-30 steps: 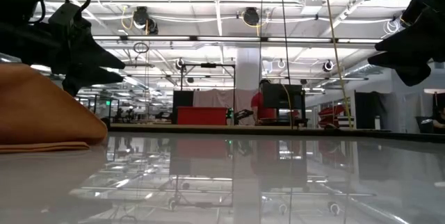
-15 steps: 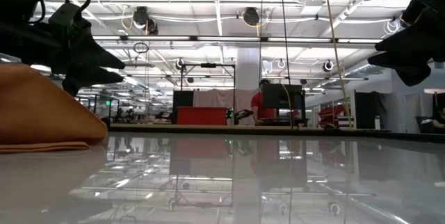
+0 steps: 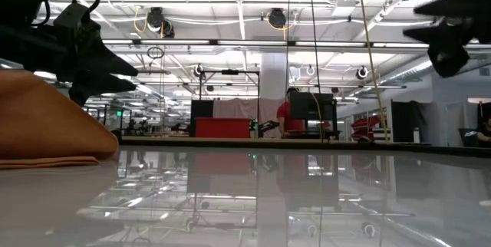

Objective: Roll towel into tight, uniform cylinder
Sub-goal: Fold the kitchen towel

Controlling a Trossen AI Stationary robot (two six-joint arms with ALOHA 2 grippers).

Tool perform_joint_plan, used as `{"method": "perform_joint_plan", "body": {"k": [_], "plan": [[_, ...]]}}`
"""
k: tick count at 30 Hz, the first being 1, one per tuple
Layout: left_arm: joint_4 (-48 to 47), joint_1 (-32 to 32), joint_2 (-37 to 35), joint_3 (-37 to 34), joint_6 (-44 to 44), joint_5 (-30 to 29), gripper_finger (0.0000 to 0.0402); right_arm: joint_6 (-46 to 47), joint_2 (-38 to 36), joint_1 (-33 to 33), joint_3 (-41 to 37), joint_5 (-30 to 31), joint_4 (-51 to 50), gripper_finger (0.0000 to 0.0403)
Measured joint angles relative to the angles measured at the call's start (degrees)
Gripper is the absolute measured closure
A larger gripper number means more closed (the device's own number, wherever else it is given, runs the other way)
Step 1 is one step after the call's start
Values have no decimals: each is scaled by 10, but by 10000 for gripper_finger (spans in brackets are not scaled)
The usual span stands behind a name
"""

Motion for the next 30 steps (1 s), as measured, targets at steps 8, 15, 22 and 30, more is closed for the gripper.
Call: {"method": "perform_joint_plan", "body": {"k": [8,15,22,30], "plan": [[0,0,0,0,0,0,215,-166,121,-16,0,-82,228,237],[0,0,0,0,0,0,215,-217,253,-60,10,-219,356,237],[-2,0,0,0,0,0,215,-235,387,-98,94,-283,350,237],[-2,0,0,0,0,0,215,-271,562,-126,225,-340,346,237]]}}
